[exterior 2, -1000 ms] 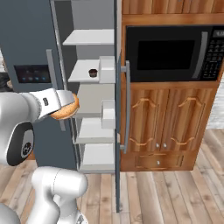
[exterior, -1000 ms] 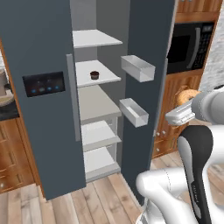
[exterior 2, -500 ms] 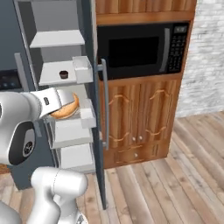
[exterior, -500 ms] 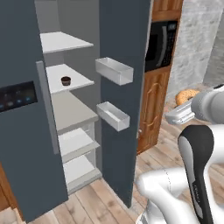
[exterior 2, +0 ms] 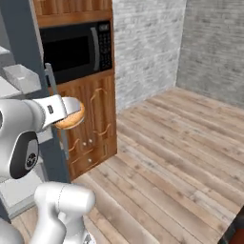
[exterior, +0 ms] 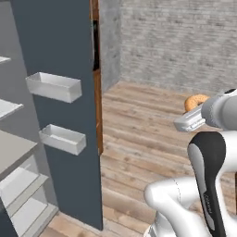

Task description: Take the donut and cupcake from the fridge and place them on the empty tray on the dining counter.

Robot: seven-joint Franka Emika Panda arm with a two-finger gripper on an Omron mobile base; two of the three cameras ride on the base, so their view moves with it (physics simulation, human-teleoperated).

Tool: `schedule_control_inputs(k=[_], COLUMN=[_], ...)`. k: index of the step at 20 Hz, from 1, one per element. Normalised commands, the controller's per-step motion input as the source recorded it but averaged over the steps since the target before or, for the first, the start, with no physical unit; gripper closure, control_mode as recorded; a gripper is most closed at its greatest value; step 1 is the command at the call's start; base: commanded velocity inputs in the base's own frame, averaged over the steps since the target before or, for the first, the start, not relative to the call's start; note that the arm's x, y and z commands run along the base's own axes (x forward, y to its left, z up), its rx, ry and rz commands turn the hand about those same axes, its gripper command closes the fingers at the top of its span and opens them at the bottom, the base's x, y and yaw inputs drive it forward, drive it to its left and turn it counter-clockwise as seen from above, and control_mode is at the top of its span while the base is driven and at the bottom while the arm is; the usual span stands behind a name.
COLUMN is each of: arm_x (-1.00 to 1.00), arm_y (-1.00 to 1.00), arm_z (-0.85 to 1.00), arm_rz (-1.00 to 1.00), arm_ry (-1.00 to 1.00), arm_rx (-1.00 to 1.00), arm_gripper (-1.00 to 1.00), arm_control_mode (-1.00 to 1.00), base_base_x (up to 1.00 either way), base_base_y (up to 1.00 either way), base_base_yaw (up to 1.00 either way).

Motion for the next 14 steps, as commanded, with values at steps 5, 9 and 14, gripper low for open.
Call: schedule_control_inputs(k=[5, 9, 14], arm_x=[0.0, 0.0, 0.0], arm_y=[0.0, 0.0, 0.0], arm_z=[0.0, 0.0, 0.0], arm_rz=[0.0, 0.0, 0.0], arm_ry=[0.0, 0.0, 0.0], arm_rx=[0.0, 0.0, 0.0], arm_gripper=[1.0, 1.0, 1.0], arm_control_mode=[1.0, 1.0, 1.0], base_base_x=[-0.28, -0.14, -0.02], base_base_y=[0.44, 0.62, 0.78], base_base_yaw=[-0.78, -0.73, -0.66])
